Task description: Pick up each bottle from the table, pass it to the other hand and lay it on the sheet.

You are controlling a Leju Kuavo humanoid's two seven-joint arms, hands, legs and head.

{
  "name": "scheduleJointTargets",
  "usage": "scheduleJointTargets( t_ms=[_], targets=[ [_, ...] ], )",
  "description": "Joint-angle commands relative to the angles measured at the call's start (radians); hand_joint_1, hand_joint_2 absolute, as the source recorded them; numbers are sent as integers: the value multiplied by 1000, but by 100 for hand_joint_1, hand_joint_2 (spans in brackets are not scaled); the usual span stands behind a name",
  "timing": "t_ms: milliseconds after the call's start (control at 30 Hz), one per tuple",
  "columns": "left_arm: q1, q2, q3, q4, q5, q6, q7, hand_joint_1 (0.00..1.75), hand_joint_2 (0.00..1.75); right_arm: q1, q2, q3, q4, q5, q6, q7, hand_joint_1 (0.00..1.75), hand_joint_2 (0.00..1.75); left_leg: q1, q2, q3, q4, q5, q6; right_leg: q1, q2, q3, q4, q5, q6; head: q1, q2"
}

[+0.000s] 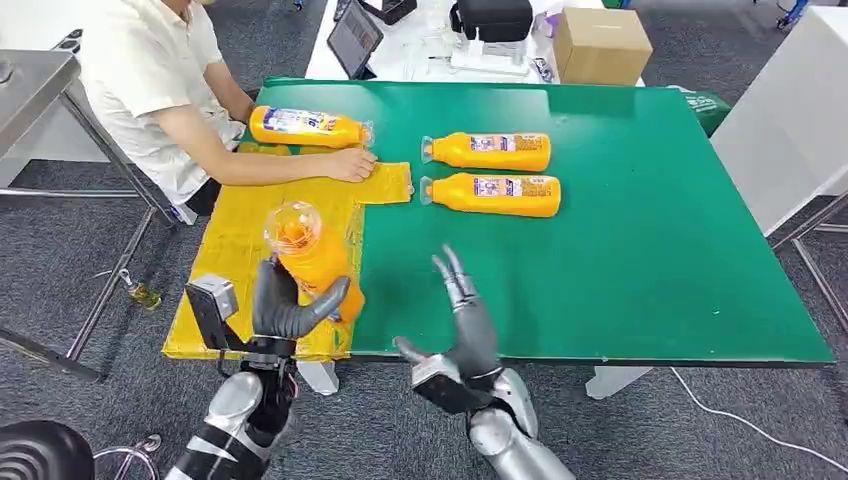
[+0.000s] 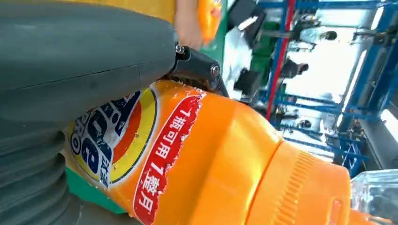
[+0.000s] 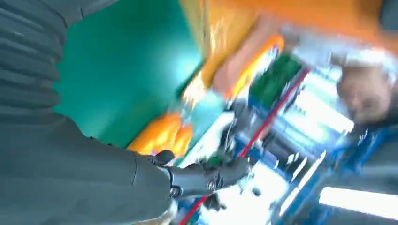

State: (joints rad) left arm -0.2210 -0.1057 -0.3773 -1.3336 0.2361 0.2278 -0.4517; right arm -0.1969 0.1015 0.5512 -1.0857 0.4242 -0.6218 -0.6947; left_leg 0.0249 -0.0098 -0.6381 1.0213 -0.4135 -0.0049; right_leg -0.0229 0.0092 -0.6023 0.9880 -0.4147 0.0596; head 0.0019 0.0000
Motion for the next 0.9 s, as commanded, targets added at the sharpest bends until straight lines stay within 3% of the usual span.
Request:
scheduleJointTargets(
  t_ms=[33, 200, 267, 300, 367, 467, 633, 900],
  targets=[
    [-48, 80, -5, 40, -228, 137, 24, 175, 175, 109, 64, -321, -288, 124, -76, -3, 0, 175, -1, 0, 4, 0, -1, 2, 0, -2, 4, 0, -2, -3, 0, 0],
    [-59, 90, 34, 43, -274, 146, 51, 175, 175, 149, 113, -508, -520, 189, -76, -3, 0, 175, -1, -1, 0, 1, -1, 1, 0, -2, 0, 3, -2, -3, 0, 0],
    [-86, 99, 26, 77, -412, 238, 71, 175, 175, 151, 133, -547, -573, 180, -76, -3, 0, 175, -1, -1, 2, 2, -2, 1, 0, -3, 2, 3, -3, -3, 0, 0],
    [-121, 115, 4, 137, -590, 334, 121, 175, 175, 148, 144, -554, -592, 187, -76, -3, 0, 175, -1, -3, 0, 1, 0, 1, 0, -4, 0, 2, -2, -2, 0, 0],
    [-178, 138, -21, 248, -853, 369, 254, 175, 175, 141, 140, -517, -563, 177, -76, -3, 0, 175, 0, -3, 2, 0, 0, 2, 0, -5, 3, 1, -2, -3, 0, 0],
    [-304, 133, -60, 450, -1184, 266, 434, 175, 175, 112, 135, -447, -475, 172, -76, -3, 0, 175, 0, -2, 3, -1, 0, 1, 1, -3, 3, -1, 0, -3, 1, 0],
    [-482, 79, -87, 716, -1315, 104, 518, 175, 175, 90, 120, -385, -397, 127, -76, -3, 0, 175, 0, -3, 1, 0, 2, 1, 1, -4, 2, 0, 0, -3, 0, 0],
    [-517, 65, -90, 796, -1351, 62, 554, 175, 175, 87, 106, -353, -353, 86, -76, -3, 0, 175, 0, 0, 4, -1, 1, 1, 1, -2, 4, 0, 1, -5, 0, 0]
  ],
)
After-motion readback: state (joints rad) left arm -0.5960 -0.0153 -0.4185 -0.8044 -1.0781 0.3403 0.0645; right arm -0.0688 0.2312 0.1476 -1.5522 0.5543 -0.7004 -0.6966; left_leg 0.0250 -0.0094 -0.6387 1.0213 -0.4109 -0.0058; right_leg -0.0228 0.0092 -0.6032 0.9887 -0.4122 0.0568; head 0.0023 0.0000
